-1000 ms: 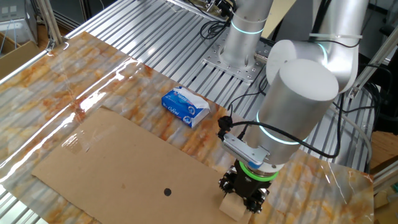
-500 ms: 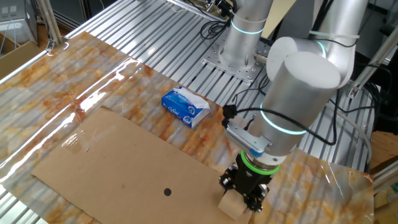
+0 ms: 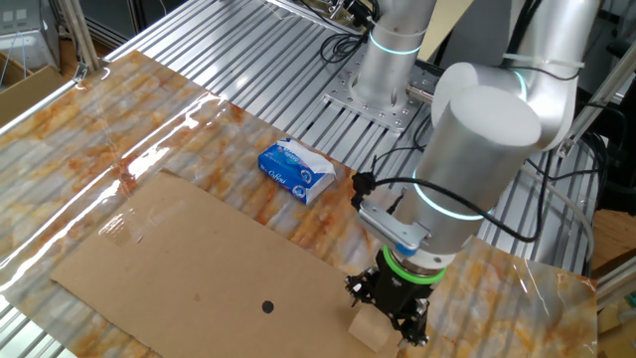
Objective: Hold a small block with the gripper and sweep it from left to right on the table
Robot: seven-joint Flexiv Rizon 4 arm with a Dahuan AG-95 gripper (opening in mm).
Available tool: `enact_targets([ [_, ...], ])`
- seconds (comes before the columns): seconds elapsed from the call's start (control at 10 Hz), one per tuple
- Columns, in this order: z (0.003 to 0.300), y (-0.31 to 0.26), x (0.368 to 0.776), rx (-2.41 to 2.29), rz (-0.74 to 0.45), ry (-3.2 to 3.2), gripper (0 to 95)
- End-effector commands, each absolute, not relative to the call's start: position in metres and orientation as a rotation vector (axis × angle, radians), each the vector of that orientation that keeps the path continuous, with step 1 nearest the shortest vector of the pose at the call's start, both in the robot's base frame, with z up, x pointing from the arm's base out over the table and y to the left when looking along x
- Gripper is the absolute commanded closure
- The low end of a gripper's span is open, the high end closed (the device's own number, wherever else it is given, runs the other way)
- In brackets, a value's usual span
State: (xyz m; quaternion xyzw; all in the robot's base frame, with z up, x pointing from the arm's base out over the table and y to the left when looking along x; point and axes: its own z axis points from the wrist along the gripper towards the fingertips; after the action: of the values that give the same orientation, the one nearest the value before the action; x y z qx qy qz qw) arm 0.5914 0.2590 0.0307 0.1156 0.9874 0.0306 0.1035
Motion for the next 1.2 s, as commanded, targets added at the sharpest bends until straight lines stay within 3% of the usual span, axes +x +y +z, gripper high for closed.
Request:
enact_targets([
  [0.1, 0.061, 0.259, 0.589, 0.406, 0.217, 2.923, 19.0],
  [0.4, 0.088, 0.257, 0.597, 0.432, 0.197, 2.947, 19.0],
  [1.2, 0.124, 0.251, 0.618, 0.397, 0.113, 2.998, 19.0],
])
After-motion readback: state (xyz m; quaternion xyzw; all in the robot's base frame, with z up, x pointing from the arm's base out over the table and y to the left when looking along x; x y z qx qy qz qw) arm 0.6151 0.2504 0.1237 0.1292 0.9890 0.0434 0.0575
